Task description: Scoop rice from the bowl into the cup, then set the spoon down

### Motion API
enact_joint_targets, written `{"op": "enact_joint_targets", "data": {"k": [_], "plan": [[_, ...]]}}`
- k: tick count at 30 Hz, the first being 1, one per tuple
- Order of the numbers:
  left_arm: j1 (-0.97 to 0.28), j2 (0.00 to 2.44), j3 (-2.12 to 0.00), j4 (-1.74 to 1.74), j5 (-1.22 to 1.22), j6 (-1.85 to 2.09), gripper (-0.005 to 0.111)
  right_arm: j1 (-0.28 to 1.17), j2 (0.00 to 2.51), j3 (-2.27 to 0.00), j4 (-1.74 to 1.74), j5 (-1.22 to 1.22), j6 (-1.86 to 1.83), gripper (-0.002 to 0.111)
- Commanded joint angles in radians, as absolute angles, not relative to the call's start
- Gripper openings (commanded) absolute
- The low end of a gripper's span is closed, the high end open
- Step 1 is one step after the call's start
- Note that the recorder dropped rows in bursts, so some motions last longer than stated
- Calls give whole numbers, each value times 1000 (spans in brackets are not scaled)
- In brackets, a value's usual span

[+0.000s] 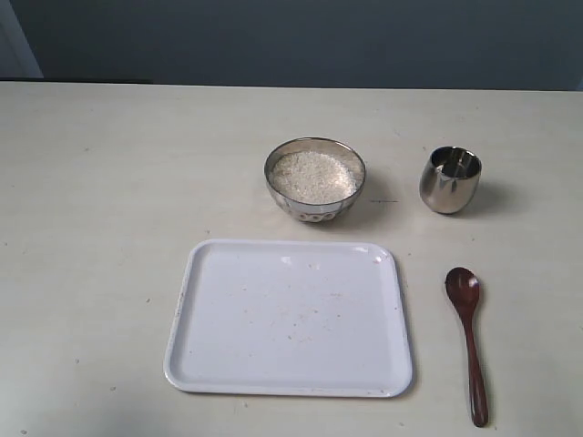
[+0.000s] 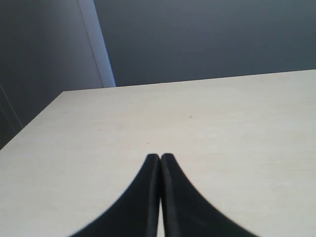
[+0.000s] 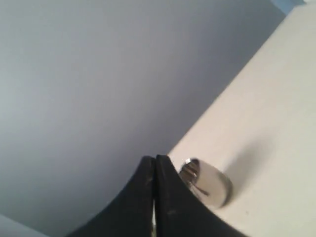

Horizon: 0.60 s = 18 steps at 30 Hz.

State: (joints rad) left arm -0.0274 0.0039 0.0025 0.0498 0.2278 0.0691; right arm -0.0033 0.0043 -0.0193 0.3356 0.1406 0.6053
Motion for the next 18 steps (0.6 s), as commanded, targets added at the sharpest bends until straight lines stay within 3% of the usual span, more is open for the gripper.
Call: {"op": "enact_joint_targets", "data": {"k": [1,4,10,18], "plan": [[-34,0,0,43,215,65,0,59,0,-129,399,311,283,-1],[-34,0,0,43,215,65,0,89,0,-217,478,329,74,-1],[-34,0,0,43,215,65,0,90,127,-376,470,381,39,-1],[-34,0,0,43,215,65,0,90,467,-684,109,663,-93,-1]]}}
